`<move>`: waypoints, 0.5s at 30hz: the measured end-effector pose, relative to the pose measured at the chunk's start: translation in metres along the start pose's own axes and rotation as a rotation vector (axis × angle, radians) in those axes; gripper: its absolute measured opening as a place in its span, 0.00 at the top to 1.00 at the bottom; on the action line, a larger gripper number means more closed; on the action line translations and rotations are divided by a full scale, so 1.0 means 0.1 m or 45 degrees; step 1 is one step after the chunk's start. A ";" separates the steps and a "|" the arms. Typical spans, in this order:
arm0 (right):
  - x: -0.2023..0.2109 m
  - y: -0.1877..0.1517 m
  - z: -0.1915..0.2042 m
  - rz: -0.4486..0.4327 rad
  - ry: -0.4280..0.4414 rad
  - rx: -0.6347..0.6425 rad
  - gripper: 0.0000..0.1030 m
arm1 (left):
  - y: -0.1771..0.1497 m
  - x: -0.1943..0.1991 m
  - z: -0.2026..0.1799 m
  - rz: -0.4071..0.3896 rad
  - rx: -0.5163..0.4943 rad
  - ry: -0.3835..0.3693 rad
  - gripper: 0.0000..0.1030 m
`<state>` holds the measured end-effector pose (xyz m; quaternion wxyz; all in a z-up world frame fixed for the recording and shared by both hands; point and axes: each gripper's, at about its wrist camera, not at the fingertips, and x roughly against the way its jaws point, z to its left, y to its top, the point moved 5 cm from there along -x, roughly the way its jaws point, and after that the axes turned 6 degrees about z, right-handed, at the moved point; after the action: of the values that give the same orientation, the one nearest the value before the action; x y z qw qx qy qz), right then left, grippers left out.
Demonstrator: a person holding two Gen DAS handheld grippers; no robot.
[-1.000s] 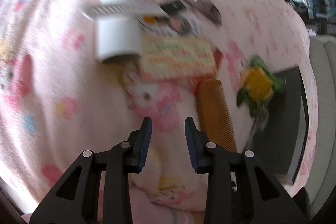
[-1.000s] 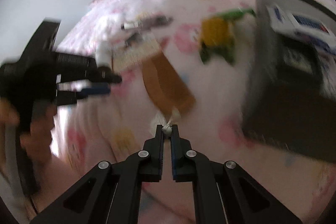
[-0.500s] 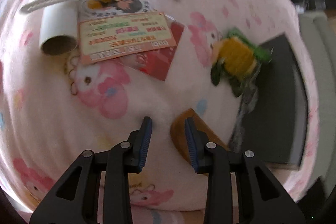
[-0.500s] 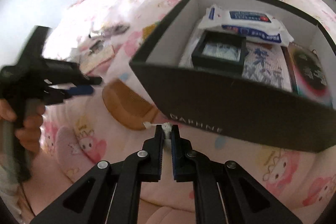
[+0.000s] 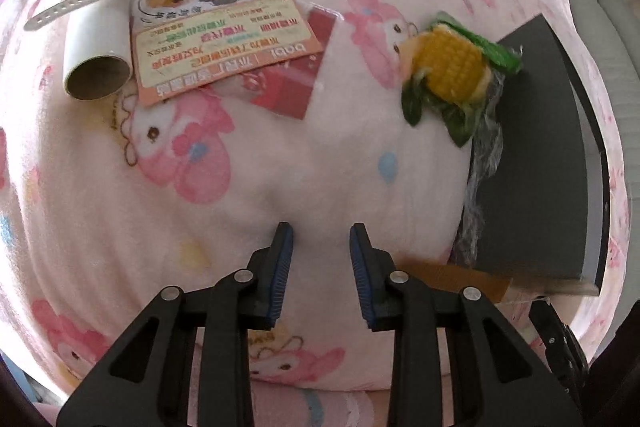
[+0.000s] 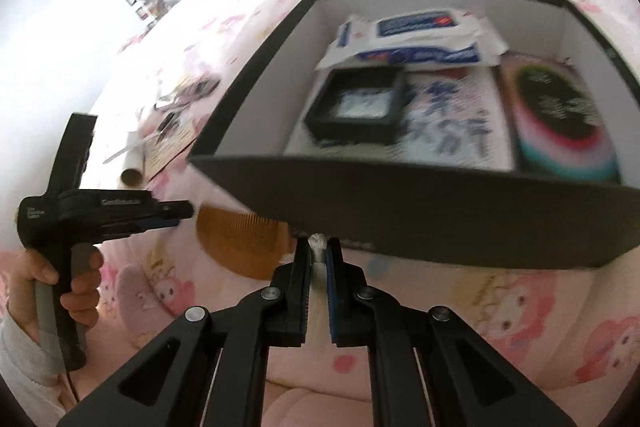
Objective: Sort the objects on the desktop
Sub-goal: 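Carry the dangling comb with the right gripper toward the DAPHNE box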
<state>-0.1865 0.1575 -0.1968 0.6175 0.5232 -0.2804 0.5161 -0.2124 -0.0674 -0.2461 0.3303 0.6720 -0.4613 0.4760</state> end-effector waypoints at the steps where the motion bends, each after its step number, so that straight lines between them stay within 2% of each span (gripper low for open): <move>1: 0.01 -0.01 -0.02 0.000 -0.002 -0.010 0.95 | 0.00 0.00 -0.01 -0.001 -0.005 -0.002 0.72; 4: -0.08 -0.07 0.01 0.063 -0.013 0.008 0.94 | -0.04 -0.03 -0.07 0.013 -0.031 -0.026 0.70; 8: -0.14 -0.12 0.04 0.119 -0.044 0.060 0.94 | -0.10 -0.12 -0.10 0.082 -0.023 -0.093 0.70; 10: -0.16 -0.12 0.00 0.128 -0.033 0.037 0.86 | -0.11 -0.11 -0.13 0.086 -0.038 -0.114 0.69; 12: -0.20 -0.12 -0.08 0.154 0.002 -0.023 0.70 | -0.10 -0.09 -0.18 0.077 -0.059 -0.133 0.69; 14: -0.27 -0.13 -0.15 0.194 0.046 -0.090 0.68 | -0.11 -0.09 -0.21 0.078 -0.066 -0.149 0.69; 15: -0.30 -0.14 -0.18 0.210 0.073 -0.124 0.68 | -0.12 -0.10 -0.22 0.083 -0.069 -0.152 0.66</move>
<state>-0.1867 0.1649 -0.2338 0.6055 0.4527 -0.3295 0.5656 -0.2097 -0.0404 -0.2487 0.3045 0.6747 -0.5145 0.4328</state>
